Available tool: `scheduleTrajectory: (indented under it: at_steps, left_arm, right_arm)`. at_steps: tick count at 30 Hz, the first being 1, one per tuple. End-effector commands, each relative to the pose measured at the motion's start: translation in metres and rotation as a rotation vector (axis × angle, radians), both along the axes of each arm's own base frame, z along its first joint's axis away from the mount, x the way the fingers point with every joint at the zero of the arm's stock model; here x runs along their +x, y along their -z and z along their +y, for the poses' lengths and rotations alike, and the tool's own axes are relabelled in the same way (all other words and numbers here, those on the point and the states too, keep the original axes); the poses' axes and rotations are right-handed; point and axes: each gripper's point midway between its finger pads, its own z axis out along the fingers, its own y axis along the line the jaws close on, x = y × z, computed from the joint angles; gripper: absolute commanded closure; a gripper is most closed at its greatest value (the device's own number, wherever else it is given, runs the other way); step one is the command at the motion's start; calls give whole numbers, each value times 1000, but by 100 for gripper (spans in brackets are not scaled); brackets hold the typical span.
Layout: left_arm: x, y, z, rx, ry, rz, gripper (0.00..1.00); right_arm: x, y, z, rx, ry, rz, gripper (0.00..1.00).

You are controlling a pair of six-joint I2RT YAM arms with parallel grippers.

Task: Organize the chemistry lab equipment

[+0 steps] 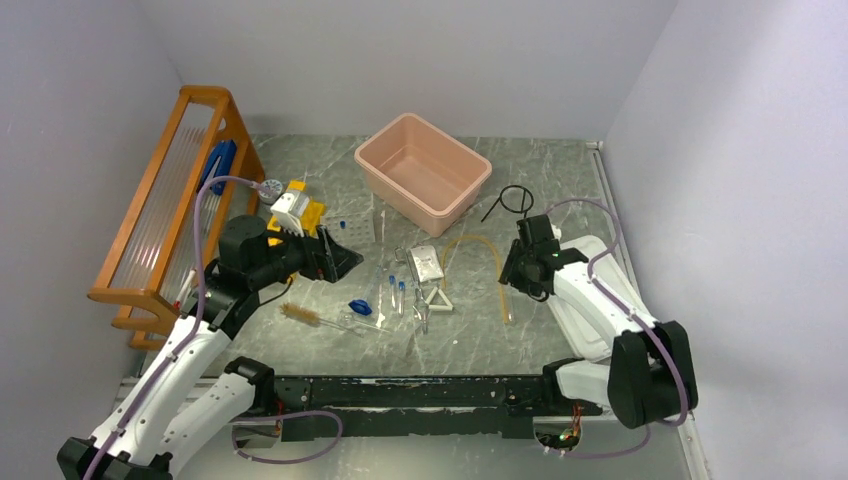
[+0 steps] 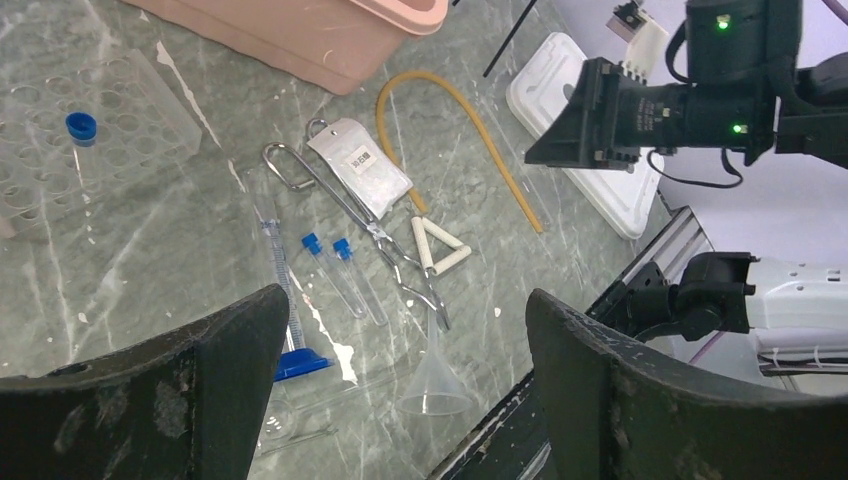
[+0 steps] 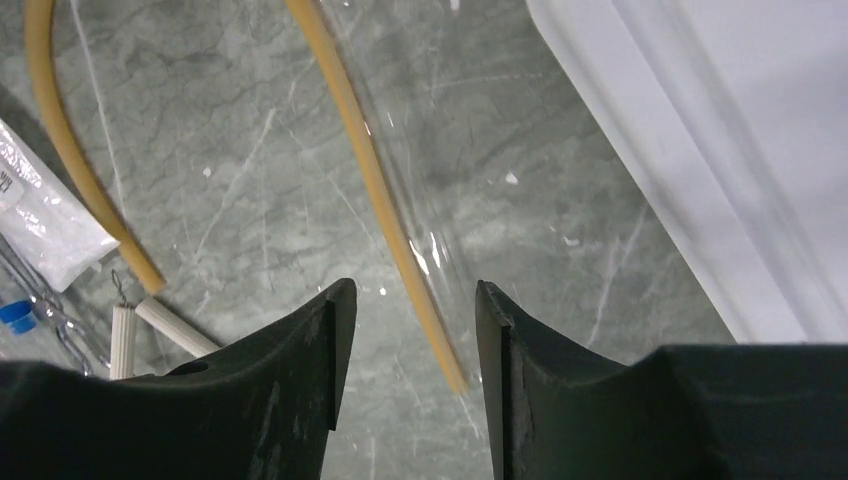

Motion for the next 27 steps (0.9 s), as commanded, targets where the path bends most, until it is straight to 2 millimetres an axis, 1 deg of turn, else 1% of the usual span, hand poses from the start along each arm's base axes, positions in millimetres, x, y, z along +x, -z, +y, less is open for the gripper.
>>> scheduleTrajectory:
  at_steps: [1, 5, 9, 14, 19, 21, 24, 27]
  left_arm:
    - [1, -5, -6, -17, 40, -30, 9]
    - [4, 2, -4, -4, 22, -8, 9]
    - [6, 1, -3, -14, 6, -2, 9]
    - [7, 2, -3, -21, -7, -3, 9]
    - [9, 4, -4, -28, -7, 12, 9]
    - [9, 3, -5, -26, -6, 19, 9]
    - [11, 1, -5, -21, -7, 20, 9]
    - [12, 0, -5, -19, -6, 21, 9]
  right_arm:
    - [22, 6, 9, -14, -32, -56, 50]
    - [19, 18, 9, -66, -46, -25, 55]
    - [19, 20, 0, -130, -55, -25, 61]
    - [24, 25, -5, -175, -68, -27, 67]
    - [28, 40, 1, -168, -95, 7, 68]
    - [27, 45, 3, -163, -106, 18, 71]
    - [25, 50, 4, -162, -125, 34, 73]
    - [21, 57, 9, -141, -145, 65, 72]
